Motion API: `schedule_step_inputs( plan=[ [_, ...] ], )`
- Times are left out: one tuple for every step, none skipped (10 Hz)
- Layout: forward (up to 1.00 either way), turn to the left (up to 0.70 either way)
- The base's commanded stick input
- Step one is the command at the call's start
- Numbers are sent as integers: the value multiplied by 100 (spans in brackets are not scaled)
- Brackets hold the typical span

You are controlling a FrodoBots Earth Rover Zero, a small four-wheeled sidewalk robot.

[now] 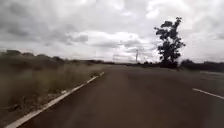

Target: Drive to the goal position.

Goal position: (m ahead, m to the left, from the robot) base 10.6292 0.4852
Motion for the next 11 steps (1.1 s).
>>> schedule_step_inputs(
  plan=[
    [50, 0],
    [50, 0],
    [50, 0],
    [50, 0],
    [50, 0],
    [50, 0],
    [50, 0],
    [50, 0],
    [50, 0],
    [50, 0],
    [50, 0]
  ],
)
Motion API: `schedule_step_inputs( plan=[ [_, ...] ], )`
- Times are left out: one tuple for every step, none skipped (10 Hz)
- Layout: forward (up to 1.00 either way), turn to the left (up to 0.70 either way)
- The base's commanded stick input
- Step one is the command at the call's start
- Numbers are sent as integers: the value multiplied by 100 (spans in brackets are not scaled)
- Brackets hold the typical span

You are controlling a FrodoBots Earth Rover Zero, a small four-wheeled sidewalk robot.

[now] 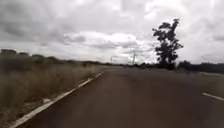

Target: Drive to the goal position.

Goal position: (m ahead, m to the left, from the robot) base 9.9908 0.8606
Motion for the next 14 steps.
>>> schedule_step_inputs(
  plan=[
    [50, 0],
    [50, 0],
    [50, 0],
    [50, 0],
    [50, 0],
    [50, 0],
    [50, 0],
    [50, 0],
    [50, 0],
    [50, 0],
    [50, 0],
    [50, -50],
    [50, -50],
    [50, -50]
  ],
)
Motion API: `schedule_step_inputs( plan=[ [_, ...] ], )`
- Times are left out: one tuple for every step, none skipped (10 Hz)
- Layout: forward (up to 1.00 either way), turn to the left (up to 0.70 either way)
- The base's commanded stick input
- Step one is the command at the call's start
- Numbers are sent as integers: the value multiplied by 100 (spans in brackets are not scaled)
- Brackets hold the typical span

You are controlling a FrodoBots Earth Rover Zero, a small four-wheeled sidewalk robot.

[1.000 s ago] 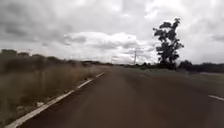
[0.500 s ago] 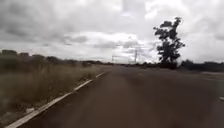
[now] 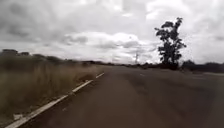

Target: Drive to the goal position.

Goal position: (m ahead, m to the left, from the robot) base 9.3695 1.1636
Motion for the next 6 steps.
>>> schedule_step_inputs(
  plan=[
    [50, -50],
    [50, -50],
    [50, -4],
    [50, 0],
    [50, 0],
    [50, 0]
  ],
)
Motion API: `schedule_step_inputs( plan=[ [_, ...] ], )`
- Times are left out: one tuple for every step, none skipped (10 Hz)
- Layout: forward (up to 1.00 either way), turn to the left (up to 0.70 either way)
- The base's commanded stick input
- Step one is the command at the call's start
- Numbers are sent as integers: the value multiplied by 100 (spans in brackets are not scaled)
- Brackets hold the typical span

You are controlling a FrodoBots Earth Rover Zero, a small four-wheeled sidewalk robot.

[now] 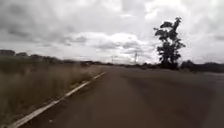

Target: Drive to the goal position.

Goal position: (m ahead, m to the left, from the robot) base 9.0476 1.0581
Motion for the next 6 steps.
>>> schedule_step_inputs(
  plan=[
    [50, 0],
    [50, 0],
    [50, 0],
    [50, 0],
    [50, 0],
    [50, 0]
  ],
)
